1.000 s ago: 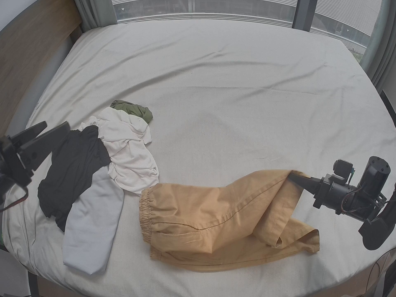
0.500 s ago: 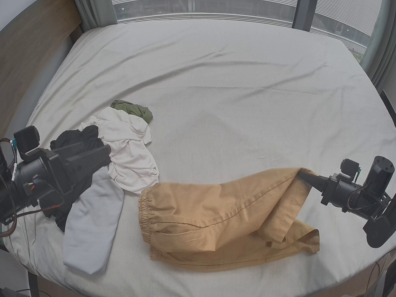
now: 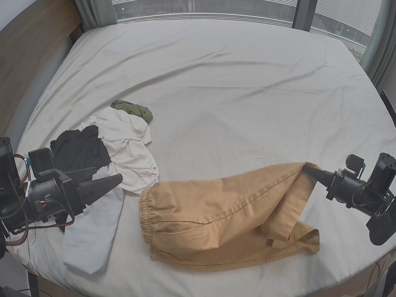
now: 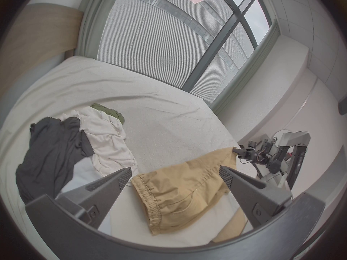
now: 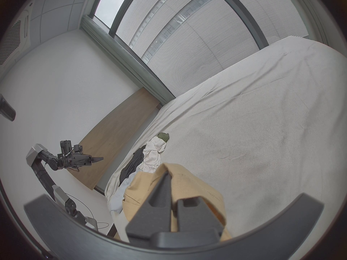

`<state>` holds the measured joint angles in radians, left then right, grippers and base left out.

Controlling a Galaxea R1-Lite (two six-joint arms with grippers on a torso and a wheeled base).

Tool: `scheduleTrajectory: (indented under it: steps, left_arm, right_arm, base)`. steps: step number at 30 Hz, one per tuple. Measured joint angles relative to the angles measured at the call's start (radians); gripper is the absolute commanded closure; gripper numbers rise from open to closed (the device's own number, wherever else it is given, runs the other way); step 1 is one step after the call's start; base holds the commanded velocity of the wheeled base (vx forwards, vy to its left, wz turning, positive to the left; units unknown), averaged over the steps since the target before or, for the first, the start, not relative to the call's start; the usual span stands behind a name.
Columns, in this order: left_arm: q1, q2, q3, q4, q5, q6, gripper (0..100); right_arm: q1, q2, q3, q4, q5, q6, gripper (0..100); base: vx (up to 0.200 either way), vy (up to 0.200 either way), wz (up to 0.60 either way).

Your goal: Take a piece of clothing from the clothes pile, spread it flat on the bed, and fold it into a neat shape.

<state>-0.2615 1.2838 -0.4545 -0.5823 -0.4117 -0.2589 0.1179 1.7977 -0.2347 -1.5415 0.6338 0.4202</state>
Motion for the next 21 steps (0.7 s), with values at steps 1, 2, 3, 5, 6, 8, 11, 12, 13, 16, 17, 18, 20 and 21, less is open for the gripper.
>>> scheduleTrajectory:
  steps: [1, 2, 3, 5, 6, 8, 11, 12, 13, 16, 17, 18, 20, 21]
  left_arm:
    - [0.002, 0.004, 0.003, -0.002, -0.012, -0.013, 0]
    - [0.003, 0.007, 0.006, -0.003, -0.02, -0.02, 0]
    - [0.003, 0.011, 0.011, -0.003, -0.027, -0.025, 0]
    - [0.004, 0.02, 0.018, -0.004, -0.033, -0.03, 0]
    - [0.004, 0.025, 0.022, -0.004, -0.035, -0.03, 0]
    - [0.005, 0.038, 0.032, -0.004, -0.039, -0.031, 0]
    - [0.006, 0.056, 0.046, -0.004, -0.042, -0.031, 0]
    - [0.006, 0.064, 0.051, -0.006, -0.043, -0.03, 0]
    - [0.006, 0.072, 0.057, -0.008, -0.047, -0.031, 0]
    - [0.005, 0.091, 0.067, -0.011, -0.058, -0.031, 0]
    - [0.004, 0.097, 0.07, -0.012, -0.061, -0.031, 0]
    - [0.004, 0.106, 0.071, -0.013, -0.064, -0.031, 0]
    - [0.004, 0.125, 0.075, -0.024, -0.067, -0.031, 0]
    - [0.004, 0.137, 0.078, -0.033, -0.069, -0.031, 0]
  right_arm:
    - [0.0, 0.0, 0.0, 0.0, 0.0, 0.0, 100]
    - [0.001, 0.0, 0.001, 0.0, 0.0, 0.0, 100]
    - [0.002, 0.0, 0.001, 0.0, 0.0, 0.0, 100]
    - [0.002, 0.001, 0.001, 0.0, 0.0, 0.0, 100]
    - [0.002, 0.001, 0.001, 0.0, -0.001, 0.0, 100]
    - [0.004, 0.001, 0.001, 0.0, -0.001, 0.0, 100]
    - [0.003, 0.001, 0.001, 0.0, 0.0, 0.0, 100]
    - [0.003, 0.001, 0.001, 0.0, -0.001, 0.0, 100]
    - [0.003, 0.001, 0.001, 0.0, -0.001, 0.0, 100]
    - [0.004, 0.001, 0.001, 0.0, -0.001, 0.0, 100]
    - [0.004, 0.002, 0.0, 0.0, -0.001, 0.0, 100]
    - [0.004, 0.002, 0.0, 0.0, -0.001, 0.0, 100]
    - [0.004, 0.003, 0.0, 0.0, -0.002, 0.0, 100]
    - [0.004, 0.003, 0.0, 0.0, -0.002, 0.0, 100]
  base:
    - [0.0, 0.0, 0.0]
    - [0.0, 0.0, 0.0]
    - [0.0, 0.0, 0.0]
    - [0.0, 0.0, 0.0]
    - [0.0, 0.0, 0.0]
    - [0.0, 0.0, 0.0]
    - [0.0, 0.0, 0.0]
    - [0.0, 0.0, 0.0]
    - [0.0, 0.0, 0.0]
    - [0.0, 0.0, 0.0]
    - [0.0, 0.0, 0.0]
    - [0.0, 0.0, 0.0]
    - [0.0, 0.0, 0.0]
    - [0.0, 0.0, 0.0]
